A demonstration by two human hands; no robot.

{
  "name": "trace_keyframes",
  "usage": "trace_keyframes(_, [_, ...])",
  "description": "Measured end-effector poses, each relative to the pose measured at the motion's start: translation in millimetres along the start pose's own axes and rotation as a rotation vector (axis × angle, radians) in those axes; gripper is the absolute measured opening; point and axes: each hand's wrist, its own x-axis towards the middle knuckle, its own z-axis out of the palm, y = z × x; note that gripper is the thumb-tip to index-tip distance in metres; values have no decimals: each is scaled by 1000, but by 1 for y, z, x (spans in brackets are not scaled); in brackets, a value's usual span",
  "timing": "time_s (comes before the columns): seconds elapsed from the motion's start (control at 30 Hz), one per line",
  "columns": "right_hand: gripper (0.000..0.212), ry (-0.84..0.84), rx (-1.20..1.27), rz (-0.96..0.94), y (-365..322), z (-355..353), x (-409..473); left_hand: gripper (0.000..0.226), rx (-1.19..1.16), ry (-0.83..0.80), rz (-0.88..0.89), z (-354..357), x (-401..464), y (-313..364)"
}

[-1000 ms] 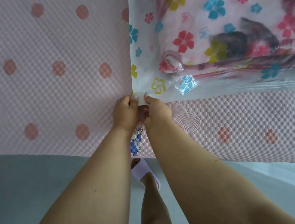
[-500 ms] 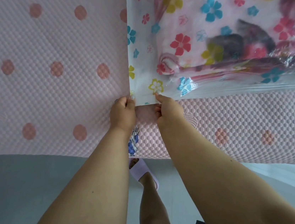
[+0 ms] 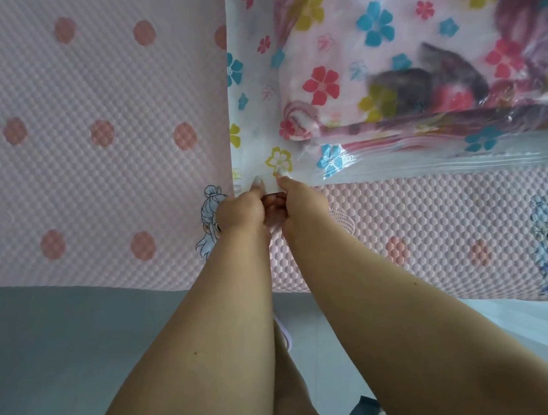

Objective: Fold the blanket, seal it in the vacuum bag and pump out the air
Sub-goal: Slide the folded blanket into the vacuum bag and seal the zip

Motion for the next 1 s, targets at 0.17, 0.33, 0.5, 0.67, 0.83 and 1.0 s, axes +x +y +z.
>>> trace_keyframes(0.17, [13,57,-21,38,-13,0,2,19,54,58,-5,-1,12,3])
trace_keyframes(0.33, [15,76,123,18,-26,-15,5,32,247,112,63,-10,29,4])
trace_keyframes(0.5, [17,129,61,-8,-45,-36,13,32,203,82,66,-11,36,4])
trace_keyframes(0.67, [19,139,33,-15,-47,-46,20,29,131,139,65,-6,30,-1])
trace_keyframes(0.83, [25,93,10,-14,-43,-50,22,22,-184,127,-9,24,-4,-16])
trace_keyframes(1.0, [33,37,55,5,-46,-52,17,31,-156,-96,-97,81,-29,-40])
